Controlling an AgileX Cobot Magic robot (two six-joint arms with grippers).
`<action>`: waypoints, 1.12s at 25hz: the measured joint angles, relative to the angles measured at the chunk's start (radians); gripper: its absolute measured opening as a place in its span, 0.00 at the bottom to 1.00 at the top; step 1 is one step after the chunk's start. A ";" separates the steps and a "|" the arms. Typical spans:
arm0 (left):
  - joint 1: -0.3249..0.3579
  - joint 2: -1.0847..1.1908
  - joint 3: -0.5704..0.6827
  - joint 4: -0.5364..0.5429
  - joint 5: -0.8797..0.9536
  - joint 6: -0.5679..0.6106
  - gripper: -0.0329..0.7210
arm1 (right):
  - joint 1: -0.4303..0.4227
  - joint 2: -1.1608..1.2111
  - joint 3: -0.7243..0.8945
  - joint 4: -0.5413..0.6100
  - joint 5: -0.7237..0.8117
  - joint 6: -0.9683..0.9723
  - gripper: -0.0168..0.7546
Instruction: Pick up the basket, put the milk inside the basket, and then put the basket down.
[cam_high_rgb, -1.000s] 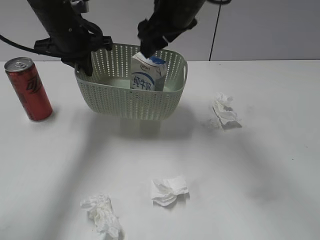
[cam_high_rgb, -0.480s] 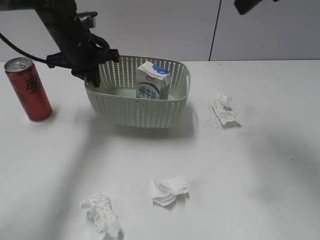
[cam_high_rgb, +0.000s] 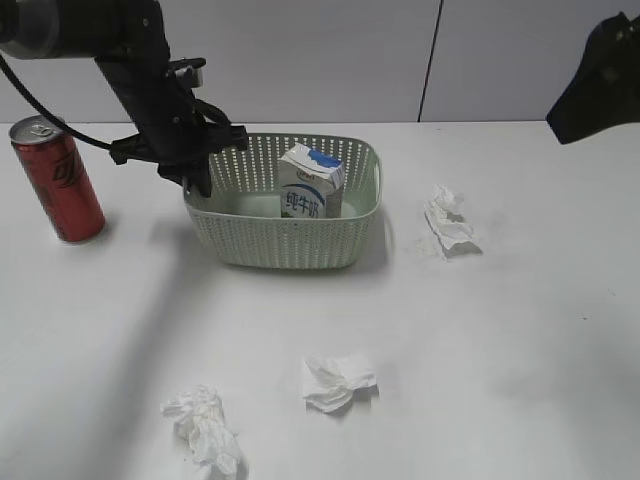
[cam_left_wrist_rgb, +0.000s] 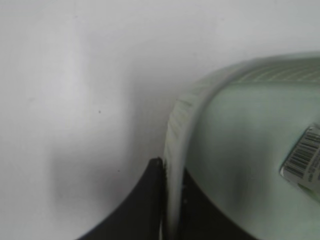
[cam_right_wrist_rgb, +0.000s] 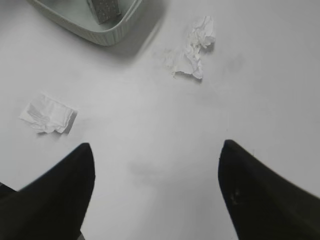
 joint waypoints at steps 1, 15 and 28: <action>0.000 0.000 0.000 -0.002 0.000 -0.001 0.08 | 0.000 -0.003 0.005 0.000 -0.005 0.001 0.78; 0.000 -0.176 0.000 0.021 0.149 -0.003 0.92 | 0.000 -0.003 0.011 0.023 -0.075 0.022 0.78; -0.108 -0.615 0.010 0.108 0.292 0.040 0.85 | 0.000 -0.027 0.024 0.037 -0.021 0.028 0.79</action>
